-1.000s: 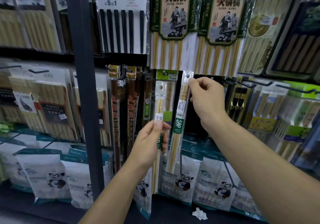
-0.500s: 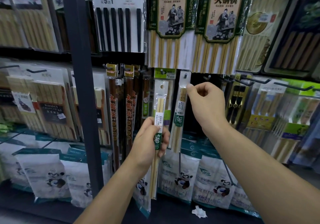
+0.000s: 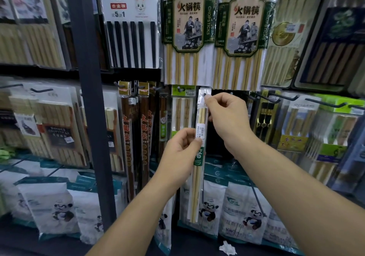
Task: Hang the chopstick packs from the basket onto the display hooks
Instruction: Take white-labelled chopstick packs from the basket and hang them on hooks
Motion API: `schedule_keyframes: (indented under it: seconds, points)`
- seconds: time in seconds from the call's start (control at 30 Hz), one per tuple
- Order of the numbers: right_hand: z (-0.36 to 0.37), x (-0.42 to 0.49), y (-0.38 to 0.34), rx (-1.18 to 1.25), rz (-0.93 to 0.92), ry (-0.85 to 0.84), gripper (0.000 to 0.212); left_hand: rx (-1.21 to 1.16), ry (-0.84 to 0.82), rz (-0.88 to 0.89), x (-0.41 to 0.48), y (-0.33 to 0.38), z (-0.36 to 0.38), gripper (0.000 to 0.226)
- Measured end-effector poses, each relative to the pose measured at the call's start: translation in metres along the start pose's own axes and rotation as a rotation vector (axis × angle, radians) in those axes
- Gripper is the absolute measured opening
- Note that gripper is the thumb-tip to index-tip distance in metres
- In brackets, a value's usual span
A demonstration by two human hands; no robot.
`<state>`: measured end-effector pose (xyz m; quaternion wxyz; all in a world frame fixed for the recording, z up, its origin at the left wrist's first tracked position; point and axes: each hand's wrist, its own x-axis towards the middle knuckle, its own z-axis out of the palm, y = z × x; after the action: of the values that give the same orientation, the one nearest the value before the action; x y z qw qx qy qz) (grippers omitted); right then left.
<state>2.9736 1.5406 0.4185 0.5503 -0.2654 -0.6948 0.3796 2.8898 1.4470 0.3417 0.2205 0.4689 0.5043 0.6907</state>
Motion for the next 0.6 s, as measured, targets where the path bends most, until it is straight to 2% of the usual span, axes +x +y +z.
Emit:
schedule_keyframes:
  seconds: [0.3, 0.6]
  points:
    - [0.011, 0.013, 0.007, -0.016, 0.031, 0.103, 0.032, 0.067, 0.036, 0.042, 0.01, -0.004, -0.001, 0.014]
    - [0.011, 0.016, 0.008, 0.01, 0.024, 0.096, 0.037, 0.04, 0.032, 0.044, 0.013, -0.004, -0.001, 0.014]
